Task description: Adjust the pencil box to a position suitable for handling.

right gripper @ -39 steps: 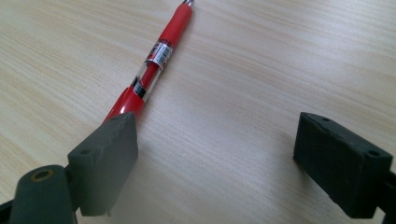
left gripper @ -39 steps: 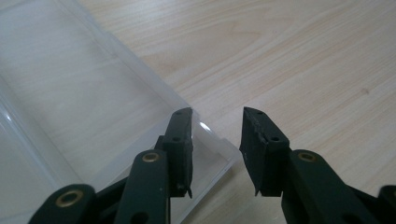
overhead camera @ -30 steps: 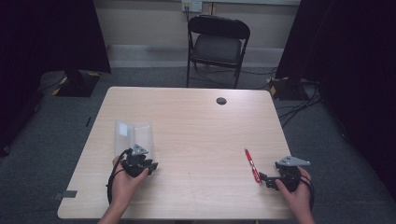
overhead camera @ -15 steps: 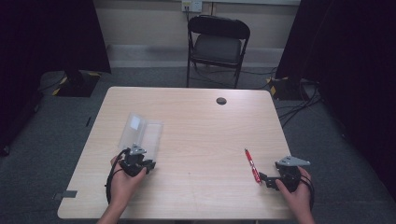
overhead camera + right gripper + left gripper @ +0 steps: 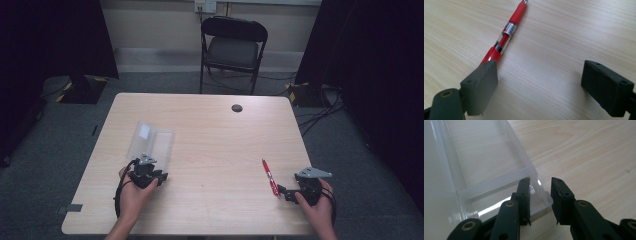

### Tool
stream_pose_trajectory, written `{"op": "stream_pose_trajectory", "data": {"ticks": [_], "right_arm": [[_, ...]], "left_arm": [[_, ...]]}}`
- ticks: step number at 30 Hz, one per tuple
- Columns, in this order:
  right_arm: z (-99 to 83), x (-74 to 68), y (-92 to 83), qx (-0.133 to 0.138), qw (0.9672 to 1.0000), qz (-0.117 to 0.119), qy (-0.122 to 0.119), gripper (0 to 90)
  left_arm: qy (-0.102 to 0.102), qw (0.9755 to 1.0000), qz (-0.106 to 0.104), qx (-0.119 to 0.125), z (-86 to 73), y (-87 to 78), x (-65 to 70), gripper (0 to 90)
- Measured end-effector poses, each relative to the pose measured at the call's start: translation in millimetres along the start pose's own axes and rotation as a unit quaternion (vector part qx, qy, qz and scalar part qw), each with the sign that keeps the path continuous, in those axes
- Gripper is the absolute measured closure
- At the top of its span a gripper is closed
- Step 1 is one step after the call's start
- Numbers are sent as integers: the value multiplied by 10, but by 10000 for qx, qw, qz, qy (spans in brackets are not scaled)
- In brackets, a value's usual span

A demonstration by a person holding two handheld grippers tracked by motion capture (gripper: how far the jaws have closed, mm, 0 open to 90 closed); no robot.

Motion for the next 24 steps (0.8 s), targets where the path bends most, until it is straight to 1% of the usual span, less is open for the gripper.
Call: {"op": "stream_pose_trajectory", "data": {"ticks": [1, 3, 4, 5, 6, 8, 9, 11, 14, 18, 20, 21, 23, 24], "right_arm": [[0, -1, 1, 0, 10000, 3, 2, 132], [0, 0, 0, -1, 10000, 1, 0, 132], [0, -1, 1, 1, 10000, 0, 2, 132], [0, -1, 1, 1, 10000, 0, 2, 132], [0, -1, 1, 0, 10000, 1, 2, 132], [0, -1, 1, 0, 10000, 1, 2, 132], [0, -1, 1, -1, 10000, 2, 3, 132], [0, 0, 0, 0, 10000, 1, -1, 132], [0, 0, 1, 0, 10000, 0, 2, 132], [-1, -1, 0, -3, 10000, 1, 1, 132], [0, -1, 1, 0, 10000, 2, 3, 132], [0, 0, 0, 0, 10000, 0, -1, 132], [0, -1, 1, 1, 10000, 1, 3, 132], [0, 0, 0, 1, 10000, 0, 1, 132]], "left_arm": [[35, 10000, 17, -4, 1, 1, -1, 743], [57, 10000, 27, -10, 6, 4, 0, 752], [108, 9999, 65, -42, 5, 0, -4, 755], [108, 9999, 65, -42, 5, 0, -4, 756], [157, 9998, 73, -66, 2, -4, -10, 756], [144, 9999, 40, -72, 4, -3, -8, 761], [124, 9999, 76, -66, 6, -1, -15, 762], [100, 9999, 35, -73, 9, -4, -13, 766], [128, 9999, 14, -65, 6, -7, -16, 771], [99, 9999, 21, -72, 0, -13, -22, 772], [73, 9999, 68, -64, 1, -14, -27, 773], [59, 9999, 157, -41, 4, -14, -40, 770], [29, 9999, 147, -41, 4, -16, -39, 766], [-41, 9996, 282, -5, 13, -18, -65, 678]]}}
Point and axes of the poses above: each handheld gripper's, and its own axes: y roughly forward along the jaws, z roughly out of its top, x roughly to its right, the point moved 10 cm from there along y, roughly forward along the jaws, and after that the axes turned 8 degrees about -x, right-handed, at the moved point
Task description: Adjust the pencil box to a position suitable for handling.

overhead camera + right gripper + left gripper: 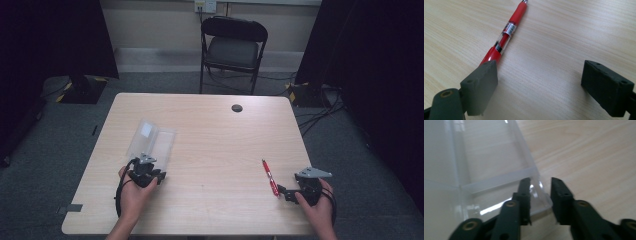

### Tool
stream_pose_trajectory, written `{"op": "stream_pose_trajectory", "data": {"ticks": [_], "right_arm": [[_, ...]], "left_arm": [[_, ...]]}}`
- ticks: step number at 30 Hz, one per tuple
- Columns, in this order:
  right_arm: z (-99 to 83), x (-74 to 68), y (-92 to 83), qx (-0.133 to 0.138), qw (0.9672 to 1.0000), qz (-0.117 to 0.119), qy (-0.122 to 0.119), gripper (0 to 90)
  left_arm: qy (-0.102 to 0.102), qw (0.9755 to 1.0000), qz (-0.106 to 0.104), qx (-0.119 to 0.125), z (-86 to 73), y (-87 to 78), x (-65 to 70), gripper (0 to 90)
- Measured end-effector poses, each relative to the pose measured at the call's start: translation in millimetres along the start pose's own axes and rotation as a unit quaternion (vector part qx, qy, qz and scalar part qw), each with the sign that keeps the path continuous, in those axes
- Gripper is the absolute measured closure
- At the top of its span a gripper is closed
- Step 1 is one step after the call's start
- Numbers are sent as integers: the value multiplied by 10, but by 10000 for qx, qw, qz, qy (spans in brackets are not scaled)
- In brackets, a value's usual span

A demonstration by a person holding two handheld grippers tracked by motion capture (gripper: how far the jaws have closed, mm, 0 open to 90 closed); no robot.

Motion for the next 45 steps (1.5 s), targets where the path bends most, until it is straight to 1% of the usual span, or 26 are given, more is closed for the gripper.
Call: {"op": "stream_pose_trajectory", "data": {"ticks": [1, 2, 3, 4, 5, 7, 8, 9, 10, 13, 14, 15, 17, 18, 20, 21, 23, 24, 26, 28, 29, 34, 40, 41, 43, 45], "right_arm": [[0, 0, 0, 0, 10000, 0, 0, 132], [0, -1, 1, -1, 10000, 2, 1, 132], [0, -1, 1, -1, 10000, 2, 1, 132], [0, -1, 1, -1, 10000, 1, 1, 132], [0, 0, 0, -2, 10000, 0, 0, 132], [-1, 0, 0, -3, 10000, 1, 0, 132], [0, 0, 0, -1, 10000, 0, 0, 132], [-1, -1, 0, -3, 10000, 3, 0, 132], [0, -1, 1, -1, 10000, 2, 2, 132], [0, -1, 1, 0, 10000, 1, 2, 132], [0, -1, 0, -2, 10000, 2, 1, 132], [0, -1, 0, -2, 10000, 2, 1, 132], [0, 0, 0, -2, 10000, 1, 0, 132], [0, 0, 0, -2, 10000, 2, -1, 132], [0, 0, 0, -1, 10000, 1, 1, 132], [0, 0, 0, -1, 10000, 1, 1, 132], [0, -1, 0, -2, 10000, 4, 0, 132], [0, -1, 1, 0, 10000, 1, 2, 132], [0, 0, 0, -1, 10000, 0, 1, 132], [0, -1, 0, -2, 10000, 2, 1, 132], [0, -1, 0, -2, 10000, 2, 2, 132], [-1, -1, 0, -2, 10000, 2, 0, 132], [0, -1, 1, 1, 10000, 1, 2, 132], [0, -1, 1, 0, 10000, 1, 2, 132], [0, -1, 1, 0, 10000, 1, 1, 132], [0, 0, 0, -2, 10000, 1, 0, 132]], "left_arm": [[25, 10000, 37, 31, 6, 5, -15, 678], [-24, 10000, 69, 9, 5, 7, -33, 652], [-82, 9999, 86, 60, 16, 15, -39, 652], [-80, 9999, 84, 53, 18, 22, -47, 624], [-137, 9998, 78, 76, 24, 33, -46, 620], [-166, 9998, 40, 62, 25, 51, -45, 630], [-164, 9998, -32, 48, 30, 55, -30, 652], [-136, 9999, -79, 12, 29, 56, -17, 710], [-93, 9999, -45, -8, 35, 63, -4, 771], [-56, 10000, -70, -38, 40, 67, -4, 773], [-155, 9998, -138, 44, 58, 79, 6, 776], [-155, 9998, -138, 44, 58, 79, 6, 782], [-60, 9999, -137, 18, 54, 76, -5, 792], [-81, 9998, -197, 52, 65, 82, 19, 819], [-57, 9998, -198, 60, 72, 85, 29, 837], [-69, 9997, -227, 75, 81, 92, 50, 837], [12, 9996, -290, 34, 97, 108, 101, 842], [42, 9997, -242, 20, 104, 115, 110, 842], [101, 9995, -308, 14, 136, 137, 162, 841], [94, 9993, -362, 71, 181, 162, 199, 840], [132, 9992, -366, 92, 207, 182, 224, 840], [204, 9985, -491, 95, 303, 252, 373, 847], [381, 9974, -604, 47, 412, 351, 552, 849], [429, 9971, -632, 40, 438, 380, 584, 849], [520, 9968, -599, 17, 476, 429, 617, 847], [660, 9957, -657, -9, 513, 471, 654, 844]]}}
Point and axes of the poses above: each handheld gripper's, and its own axes: y roughly forward along the jaws, z roughly out of its top, x roughly to its right, the point moved 10 cm from there along y, roughly forward along the jaws, and after that the axes turned 8 degrees about -x, right-handed, at the moved point
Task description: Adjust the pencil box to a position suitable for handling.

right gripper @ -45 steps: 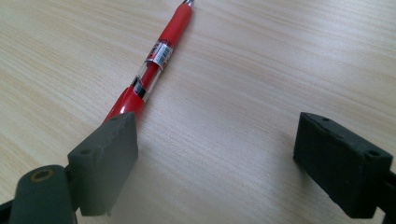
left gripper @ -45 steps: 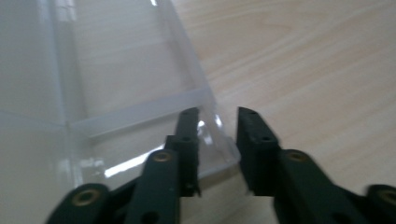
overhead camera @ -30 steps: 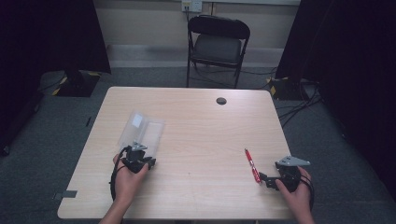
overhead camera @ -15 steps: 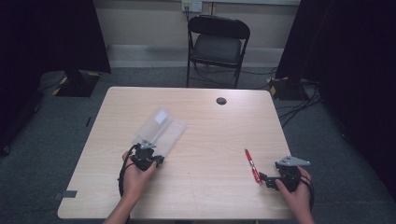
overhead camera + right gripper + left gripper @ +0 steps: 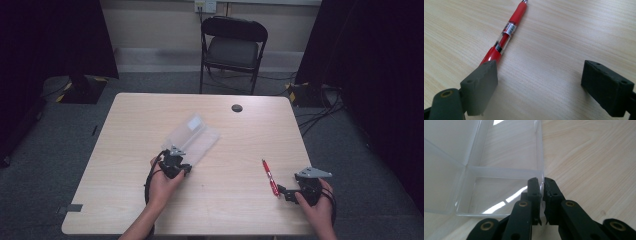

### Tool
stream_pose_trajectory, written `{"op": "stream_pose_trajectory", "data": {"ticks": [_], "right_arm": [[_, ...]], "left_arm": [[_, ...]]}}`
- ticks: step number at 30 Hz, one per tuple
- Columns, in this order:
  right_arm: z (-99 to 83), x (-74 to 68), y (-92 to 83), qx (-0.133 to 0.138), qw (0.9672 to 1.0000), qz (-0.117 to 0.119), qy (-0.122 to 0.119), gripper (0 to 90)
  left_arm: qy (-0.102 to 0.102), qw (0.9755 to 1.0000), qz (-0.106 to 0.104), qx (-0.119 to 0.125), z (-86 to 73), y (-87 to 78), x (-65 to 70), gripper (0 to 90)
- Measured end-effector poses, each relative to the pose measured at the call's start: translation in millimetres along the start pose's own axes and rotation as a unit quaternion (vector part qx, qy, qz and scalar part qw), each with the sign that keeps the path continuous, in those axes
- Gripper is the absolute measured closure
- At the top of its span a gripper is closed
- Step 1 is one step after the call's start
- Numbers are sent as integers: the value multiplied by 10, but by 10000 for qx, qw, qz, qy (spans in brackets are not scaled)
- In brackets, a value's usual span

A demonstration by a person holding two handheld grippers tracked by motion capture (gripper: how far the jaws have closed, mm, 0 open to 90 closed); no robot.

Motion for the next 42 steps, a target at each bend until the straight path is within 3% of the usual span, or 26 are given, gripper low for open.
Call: {"op": "stream_pose_trajectory", "data": {"ticks": [5, 19, 22, 26, 28, 29, 41, 42], "right_arm": [[0, -1, 1, 2, 10000, 1, 2, 132], [1, -1, 1, 2, 10000, 2, 4, 132], [3, 1, 3, 4, 10000, -1, -5, 132], [12, -1, 10, 2, 10000, -2, 5, 132], [18, -3, 15, 10, 10000, 7, -7, 132], [19, -4, 17, 0, 10000, 3, -5, 132], [29, -5, 20, 8, 10000, 14, -8, 136], [32, -2, 12, -58, 10000, 27, 15, 142]], "left_arm": [[192, 9998, 52, -67, 93, 64, -8, 847], [171, 9999, -2, 24, 168, 115, -64, 847], [336, 9994, 0, -21, 159, 102, -75, 848], [237, 9997, -20, -12, 138, 92, -69, 848], [329, 9994, 27, -56, 124, 80, -86, 848], [258, 9997, -12, 9, 125, 80, -77, 847], [274, 9996, -50, -5, 56, 26, -96, 839], [257, 9996, -64, 8, 53, 16, -106, 787]]}}
Point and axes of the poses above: each handheld gripper's, and its own axes: y roughly forward along the jaws, z roughly out of its top, x roughly to its right, the point moved 10 cm from there along y, roughly forward along the jaws, and after that the axes turned 8 degrees about -x, right-handed, at the moved point
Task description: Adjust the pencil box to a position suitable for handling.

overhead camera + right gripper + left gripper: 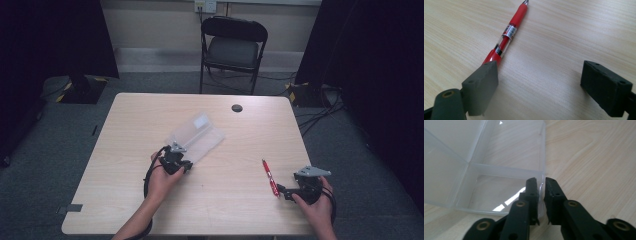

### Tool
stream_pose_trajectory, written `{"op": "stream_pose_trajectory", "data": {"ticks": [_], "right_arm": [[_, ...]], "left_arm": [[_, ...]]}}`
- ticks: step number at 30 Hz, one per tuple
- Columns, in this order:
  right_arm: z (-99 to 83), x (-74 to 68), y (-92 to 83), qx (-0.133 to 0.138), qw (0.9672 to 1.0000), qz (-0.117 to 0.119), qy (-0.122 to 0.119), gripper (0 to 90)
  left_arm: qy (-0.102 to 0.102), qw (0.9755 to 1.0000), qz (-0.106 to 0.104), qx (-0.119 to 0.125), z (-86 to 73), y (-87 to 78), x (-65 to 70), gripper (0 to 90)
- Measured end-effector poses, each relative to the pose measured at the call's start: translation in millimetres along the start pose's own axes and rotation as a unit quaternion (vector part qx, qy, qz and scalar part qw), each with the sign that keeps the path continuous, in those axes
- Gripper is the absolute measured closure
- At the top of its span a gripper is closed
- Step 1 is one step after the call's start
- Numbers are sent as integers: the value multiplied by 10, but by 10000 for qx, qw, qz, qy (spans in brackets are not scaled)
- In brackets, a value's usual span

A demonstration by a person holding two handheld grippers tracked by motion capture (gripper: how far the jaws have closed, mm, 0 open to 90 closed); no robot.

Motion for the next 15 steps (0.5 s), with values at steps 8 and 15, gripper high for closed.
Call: {"op": "stream_pose_trajectory", "data": {"ticks": [8, 15], "right_arm": [[198, -49, -156, 263, 9995, 24, 154, 195], [379, -277, -142, 202, 9996, 175, 71, 280]], "left_arm": [[125, 9996, 108, 208, -2, -127, -22, 607], [21, 9994, -22, 348, -20, -199, 60, 468]]}}
Point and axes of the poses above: each handheld gripper's, and its own axes: y roughly forward along the jaws, z roughly out of its top, x roughly to its right, the point moved 10 cm from there along y, roughly forward along the jaws, and after that the axes turned 8 degrees about -x, right-handed, at the moved point
